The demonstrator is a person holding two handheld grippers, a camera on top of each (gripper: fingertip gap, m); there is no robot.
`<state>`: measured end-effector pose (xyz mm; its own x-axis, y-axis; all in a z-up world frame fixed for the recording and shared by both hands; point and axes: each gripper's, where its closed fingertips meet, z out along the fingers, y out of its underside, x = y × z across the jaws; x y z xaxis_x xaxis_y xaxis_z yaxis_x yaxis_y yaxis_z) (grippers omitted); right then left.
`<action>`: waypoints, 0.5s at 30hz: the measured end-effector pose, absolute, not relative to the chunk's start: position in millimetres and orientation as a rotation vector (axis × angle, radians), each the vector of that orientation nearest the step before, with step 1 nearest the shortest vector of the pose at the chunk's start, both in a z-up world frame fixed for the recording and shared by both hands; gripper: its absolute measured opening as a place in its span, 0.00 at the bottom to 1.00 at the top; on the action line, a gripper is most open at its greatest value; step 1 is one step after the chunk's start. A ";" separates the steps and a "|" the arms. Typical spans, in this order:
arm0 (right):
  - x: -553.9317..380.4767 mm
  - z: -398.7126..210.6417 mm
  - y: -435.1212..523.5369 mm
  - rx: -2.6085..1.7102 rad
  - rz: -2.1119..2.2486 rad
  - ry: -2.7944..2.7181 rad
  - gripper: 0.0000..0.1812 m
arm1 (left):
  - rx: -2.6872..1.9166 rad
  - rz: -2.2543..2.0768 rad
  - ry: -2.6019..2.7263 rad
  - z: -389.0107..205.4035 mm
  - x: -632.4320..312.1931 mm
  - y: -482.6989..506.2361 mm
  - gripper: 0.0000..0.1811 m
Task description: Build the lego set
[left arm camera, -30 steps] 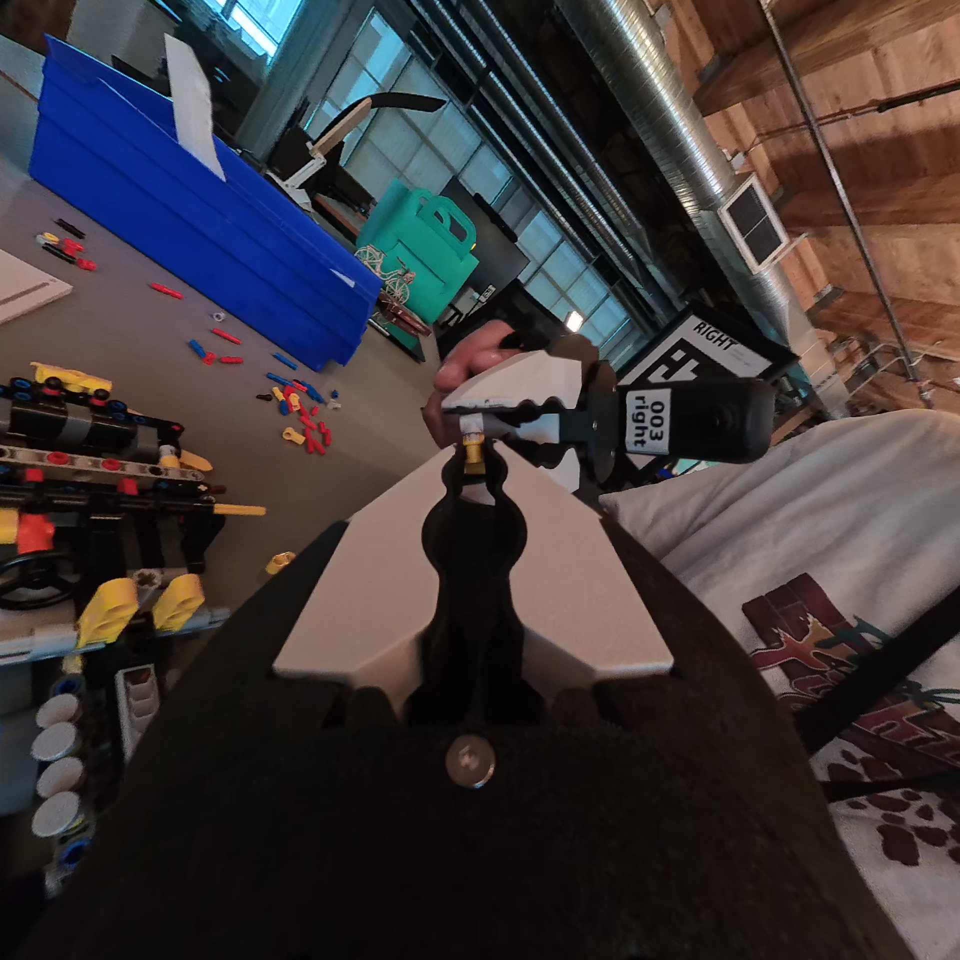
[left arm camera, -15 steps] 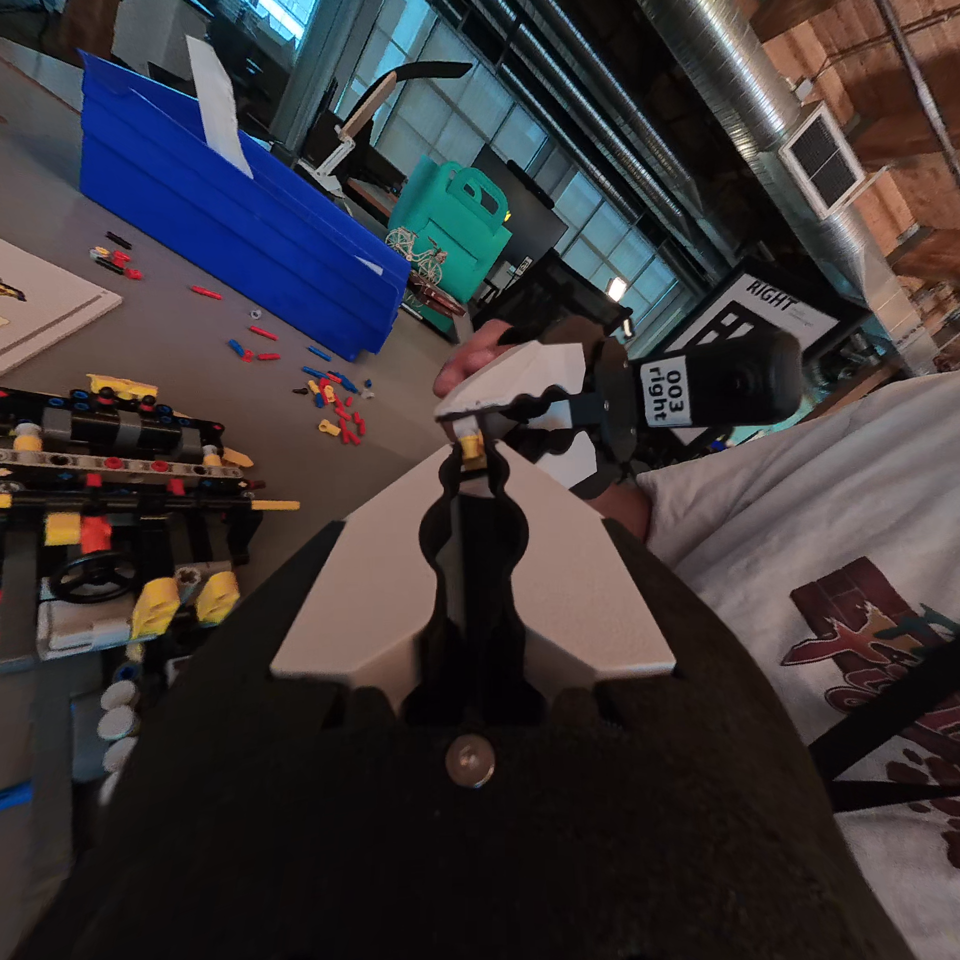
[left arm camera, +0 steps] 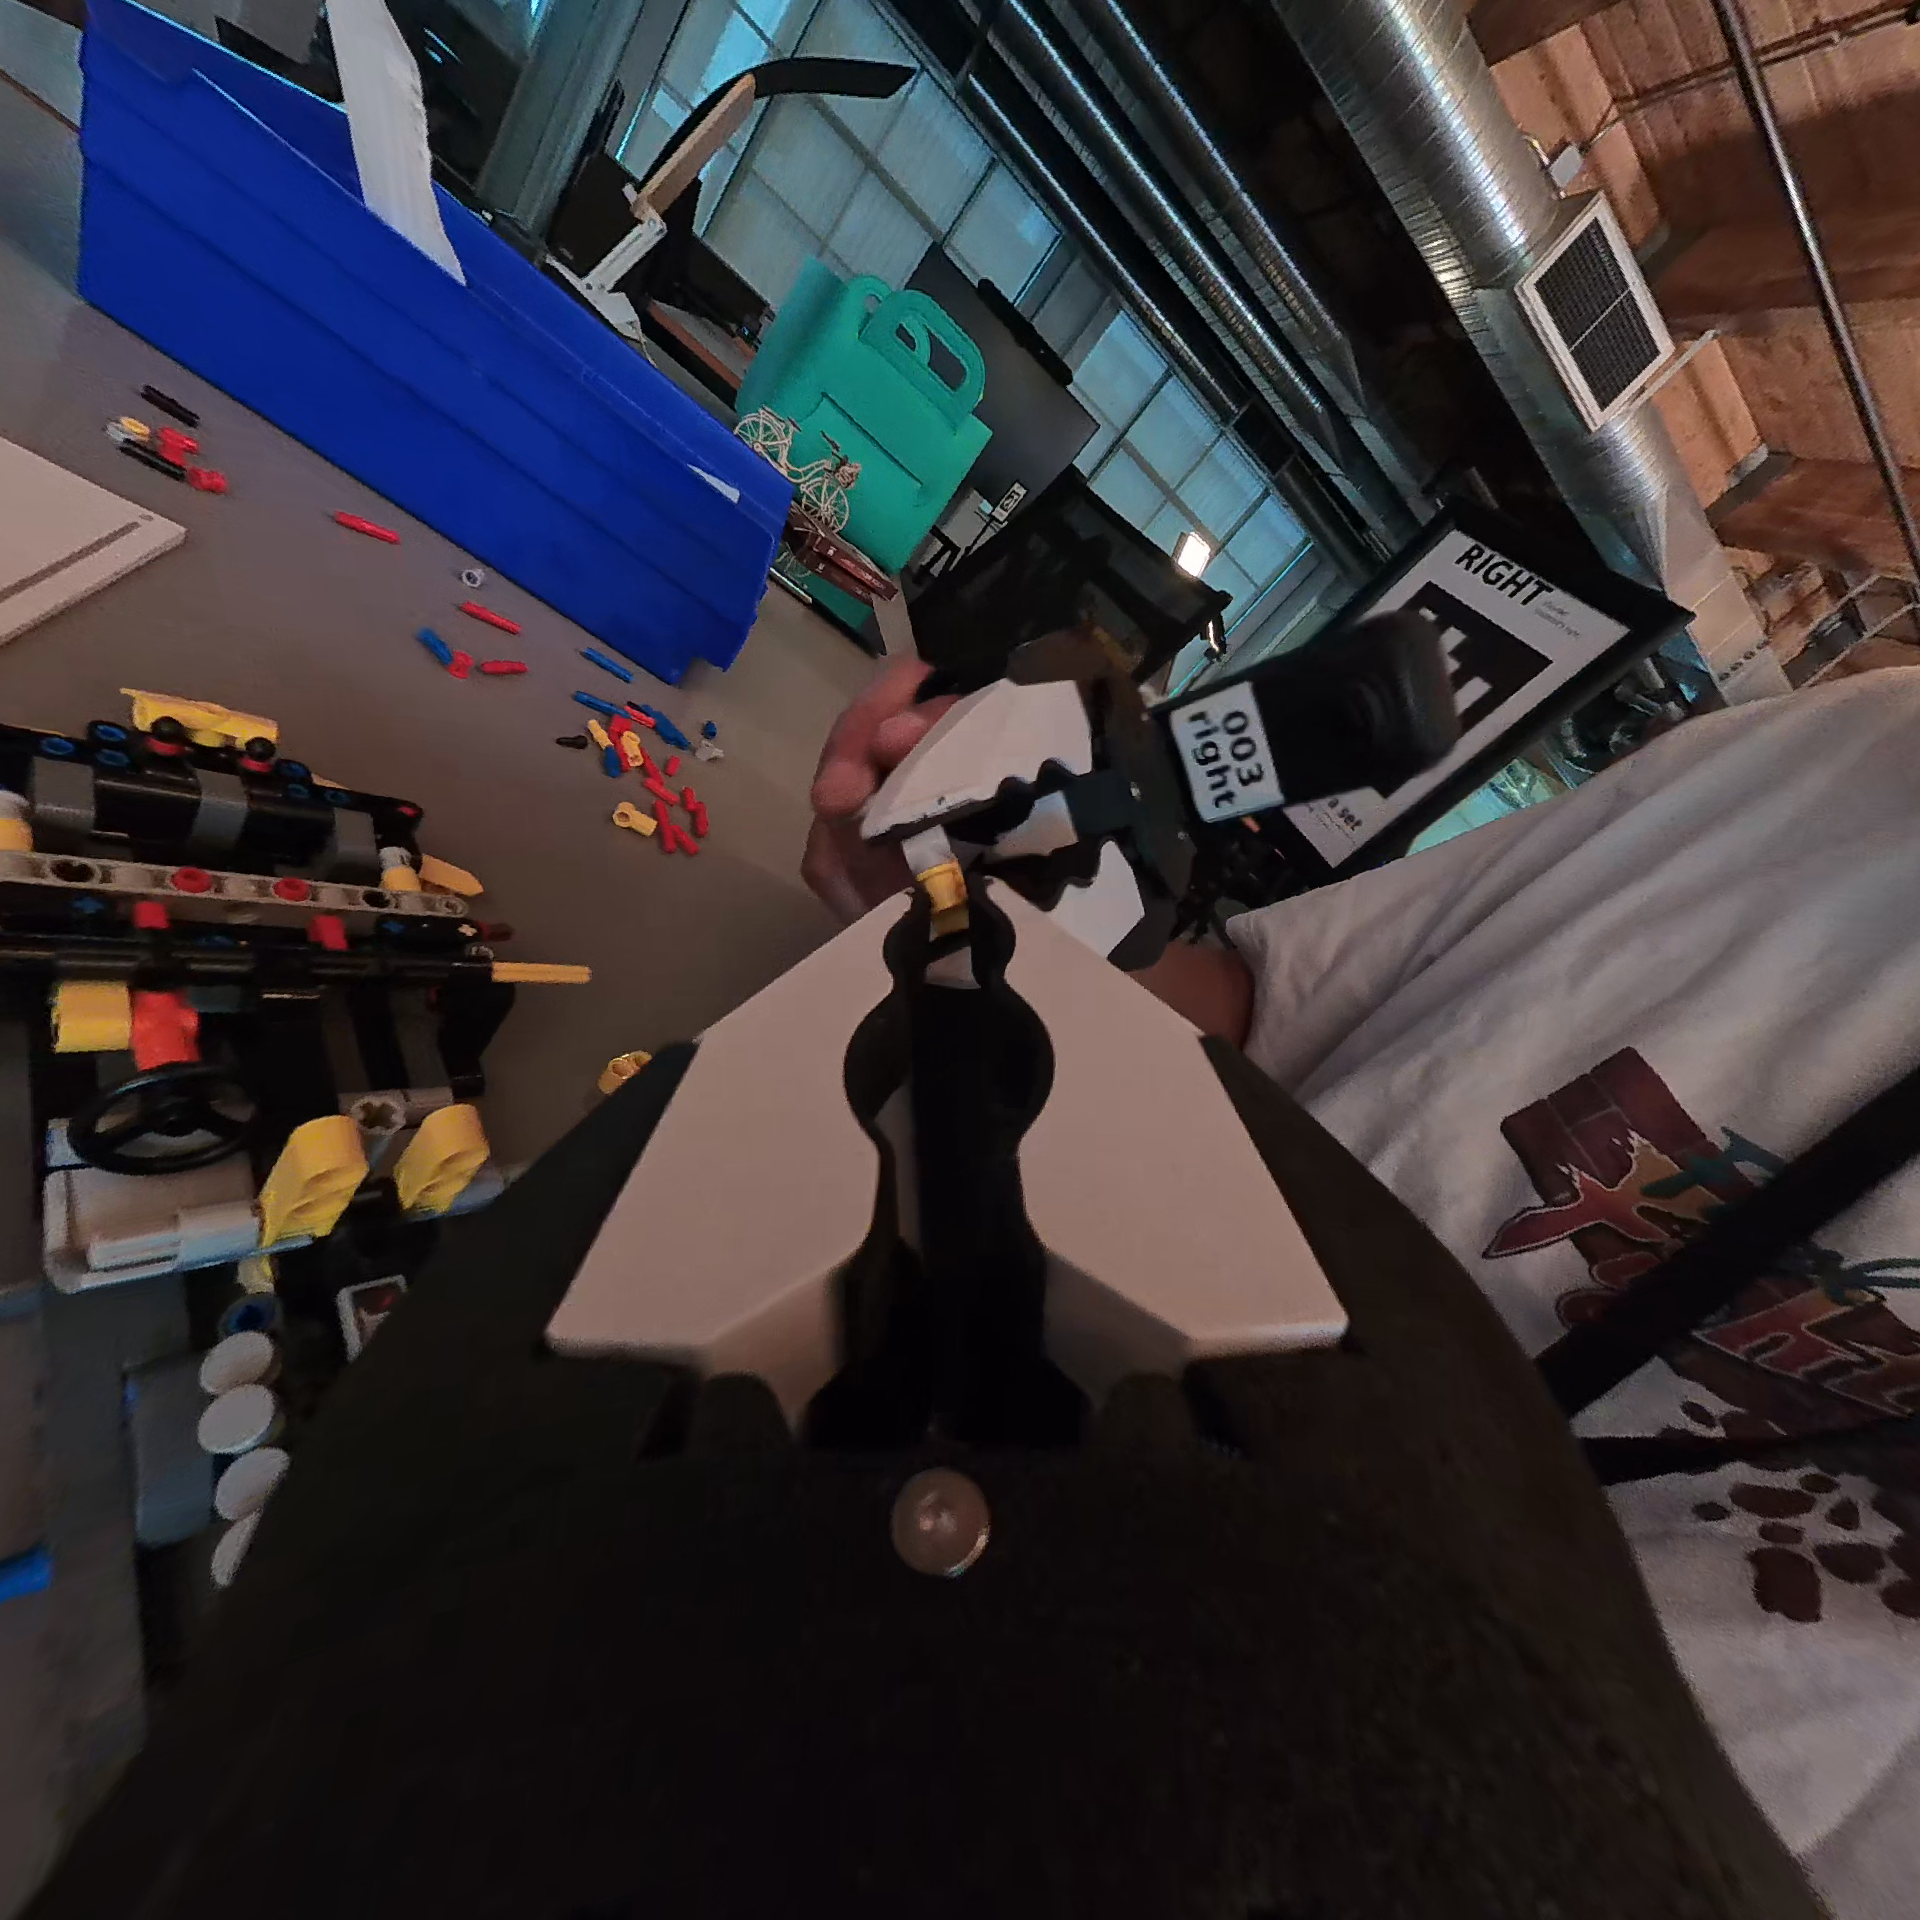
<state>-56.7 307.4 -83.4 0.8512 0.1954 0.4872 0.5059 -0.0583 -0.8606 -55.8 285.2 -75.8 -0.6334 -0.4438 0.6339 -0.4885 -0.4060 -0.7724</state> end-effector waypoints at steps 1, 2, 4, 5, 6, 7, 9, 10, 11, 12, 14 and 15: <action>-56.8 -82.2 307.4 -1.620 -0.209 -0.509 0.11 | 1.338 2.249 -1.690 -74.8 -55.3 285.7 0.04; -56.1 -81.4 307.1 -1.608 -0.133 -0.459 0.11 | 1.347 2.259 -1.687 -73.9 -54.6 287.0 0.04; -55.3 -80.3 304.7 -1.613 0.040 -0.386 0.11 | 1.374 2.308 -1.664 -69.2 -51.9 295.1 0.04; -53.7 -78.3 303.2 -1.611 0.128 -0.348 0.11 | 1.383 2.343 -1.637 -65.4 -50.7 301.0 0.04; -52.4 -76.7 301.5 -1.606 0.228 -0.313 0.10 | 1.384 2.372 -1.611 -61.7 -50.1 306.6 0.04; -51.4 -75.8 299.9 -1.604 0.333 -0.278 0.10 | 1.390 2.391 -1.592 -59.5 -49.5 311.4 0.04; -47.2 -71.3 297.6 -1.587 0.490 -0.207 0.10 | 1.426 2.403 -1.597 -60.6 -47.0 318.1 0.04; -45.1 -67.8 296.0 -1.563 0.549 -0.177 0.09 | 1.446 2.401 -1.618 -62.9 -45.7 319.6 0.04; -42.8 -65.4 294.6 -1.542 0.599 -0.154 0.09 | 1.463 2.397 -1.644 -65.2 -44.6 320.1 0.04; -38.8 -64.8 294.5 -1.533 0.629 -0.125 0.09 | 1.472 2.392 -1.669 -67.0 -43.9 319.7 0.04; -28.3 -67.7 295.3 -1.537 0.669 -0.062 0.09 | 1.474 2.374 -1.715 -70.0 -43.9 316.9 0.04; -24.2 -69.5 295.2 -1.540 0.689 -0.038 0.09 | 1.478 2.370 -1.733 -71.2 -43.7 315.9 0.04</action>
